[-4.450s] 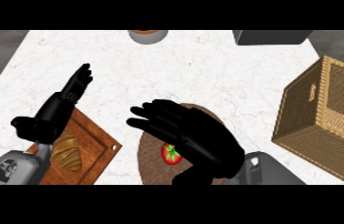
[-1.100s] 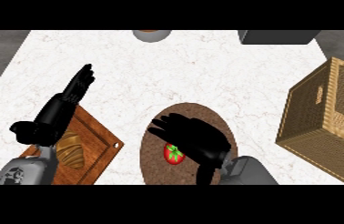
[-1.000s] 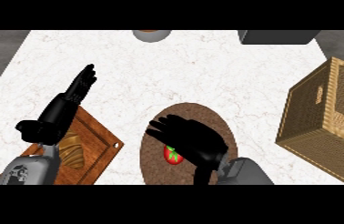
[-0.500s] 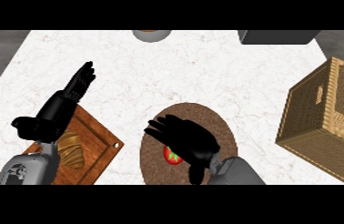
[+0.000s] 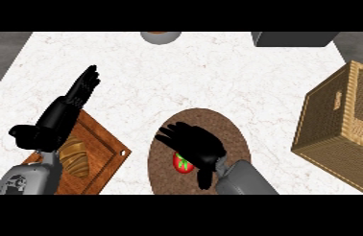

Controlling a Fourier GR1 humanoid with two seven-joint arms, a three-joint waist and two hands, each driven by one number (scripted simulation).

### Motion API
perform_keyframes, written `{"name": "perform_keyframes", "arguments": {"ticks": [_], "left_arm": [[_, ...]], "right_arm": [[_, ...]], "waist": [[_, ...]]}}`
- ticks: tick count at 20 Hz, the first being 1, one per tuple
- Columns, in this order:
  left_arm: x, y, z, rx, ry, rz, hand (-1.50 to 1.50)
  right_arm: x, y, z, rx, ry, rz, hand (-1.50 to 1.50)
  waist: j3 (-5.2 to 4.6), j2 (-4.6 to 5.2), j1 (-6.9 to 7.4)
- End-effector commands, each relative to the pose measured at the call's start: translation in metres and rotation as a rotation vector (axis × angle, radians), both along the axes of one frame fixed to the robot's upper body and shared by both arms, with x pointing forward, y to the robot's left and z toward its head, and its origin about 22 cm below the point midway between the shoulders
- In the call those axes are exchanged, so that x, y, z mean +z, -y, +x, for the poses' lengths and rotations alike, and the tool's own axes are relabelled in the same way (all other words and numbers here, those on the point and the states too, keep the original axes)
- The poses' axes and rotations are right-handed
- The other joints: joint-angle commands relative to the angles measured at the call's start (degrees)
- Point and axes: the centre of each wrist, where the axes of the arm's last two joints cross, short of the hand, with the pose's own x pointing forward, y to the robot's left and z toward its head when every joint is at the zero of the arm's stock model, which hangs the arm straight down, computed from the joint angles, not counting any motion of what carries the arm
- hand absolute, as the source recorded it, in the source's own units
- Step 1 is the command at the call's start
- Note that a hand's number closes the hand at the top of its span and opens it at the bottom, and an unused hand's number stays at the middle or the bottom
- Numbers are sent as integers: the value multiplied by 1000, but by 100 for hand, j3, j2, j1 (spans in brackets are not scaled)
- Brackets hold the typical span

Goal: Pick the tomato from the placemat and place it in the basket

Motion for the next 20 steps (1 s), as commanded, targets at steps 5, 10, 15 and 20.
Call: {"name": "perform_keyframes", "arguments": {"ticks": [5, 10, 15, 20], "left_arm": [[-14, 25, 10, -8, 17, 3, 0], [2, 6, -3, 9, 11, 0, 0], [-7, 17, 1, -5, 8, 4, 0], [-13, 1, -9, -12, 0, -8, 0]], "right_arm": [[-31, -9, -9, 78, -63, -80, 150], [-31, -8, -14, 97, -13, -84, 150], [-21, -6, -14, 212, 102, -115, 150], [-33, -10, -17, 189, 183, -36, 150]], "waist": [[1, 9, -17], [1, 0, -14], [1, -1, -18], [1, 3, 0]]}}
